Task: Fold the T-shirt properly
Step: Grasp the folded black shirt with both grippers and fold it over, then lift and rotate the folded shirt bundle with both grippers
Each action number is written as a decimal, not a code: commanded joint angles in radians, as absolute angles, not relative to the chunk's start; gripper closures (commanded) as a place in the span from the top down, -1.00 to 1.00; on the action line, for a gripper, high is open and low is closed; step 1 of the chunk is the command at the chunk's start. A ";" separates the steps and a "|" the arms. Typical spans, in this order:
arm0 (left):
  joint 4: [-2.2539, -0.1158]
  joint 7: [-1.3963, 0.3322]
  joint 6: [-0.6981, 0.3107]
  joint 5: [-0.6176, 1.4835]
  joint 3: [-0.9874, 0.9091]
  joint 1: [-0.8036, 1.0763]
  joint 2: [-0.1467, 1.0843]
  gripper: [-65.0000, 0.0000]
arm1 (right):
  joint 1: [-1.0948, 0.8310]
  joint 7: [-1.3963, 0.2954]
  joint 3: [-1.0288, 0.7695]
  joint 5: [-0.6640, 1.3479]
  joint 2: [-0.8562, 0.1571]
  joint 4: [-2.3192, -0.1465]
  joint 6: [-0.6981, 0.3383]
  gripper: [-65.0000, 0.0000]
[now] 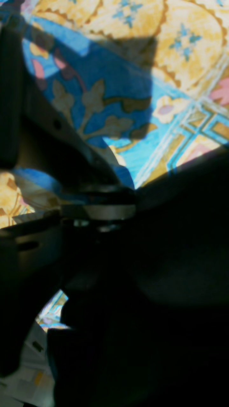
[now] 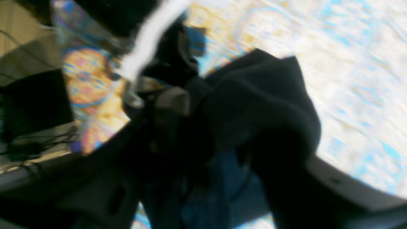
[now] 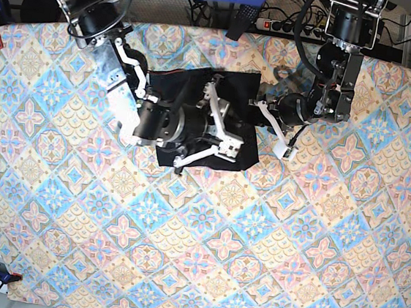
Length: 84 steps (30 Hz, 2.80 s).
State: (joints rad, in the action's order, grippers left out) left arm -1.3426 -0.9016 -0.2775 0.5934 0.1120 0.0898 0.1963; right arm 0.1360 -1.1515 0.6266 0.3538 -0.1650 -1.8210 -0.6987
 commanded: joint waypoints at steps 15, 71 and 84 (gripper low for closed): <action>-1.520 -0.941 -0.265 0.564 0.033 0.205 0.277 -0.89 | 0.150 -1.125 0.392 0.414 -0.153 -1.888 -0.698 -0.12; -2.032 -1.027 -0.268 0.564 -0.165 0.401 0.208 -0.89 | 0.151 -0.943 0.401 0.160 -0.199 -1.679 -0.698 -0.72; -1.979 -1.027 -0.263 0.513 0.074 0.452 0.206 -0.90 | 0.375 -0.883 0.409 0.159 -0.099 -1.307 -0.698 -0.72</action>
